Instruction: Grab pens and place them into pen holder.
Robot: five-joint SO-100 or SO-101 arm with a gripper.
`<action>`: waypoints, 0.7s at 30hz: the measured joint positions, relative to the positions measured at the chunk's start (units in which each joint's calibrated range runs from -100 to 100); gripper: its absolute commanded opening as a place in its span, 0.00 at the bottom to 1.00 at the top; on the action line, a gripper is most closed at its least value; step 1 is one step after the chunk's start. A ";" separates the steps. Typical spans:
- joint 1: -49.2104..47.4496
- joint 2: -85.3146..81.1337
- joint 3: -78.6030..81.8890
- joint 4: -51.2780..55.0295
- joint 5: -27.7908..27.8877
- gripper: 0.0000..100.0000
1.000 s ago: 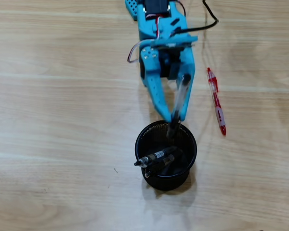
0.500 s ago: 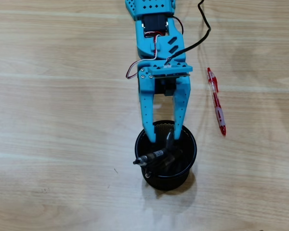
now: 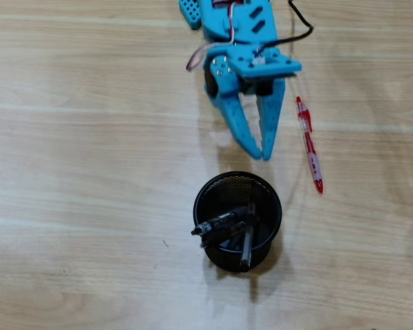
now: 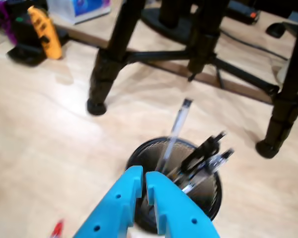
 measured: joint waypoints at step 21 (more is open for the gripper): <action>-24.20 -11.13 -13.22 49.29 -13.37 0.02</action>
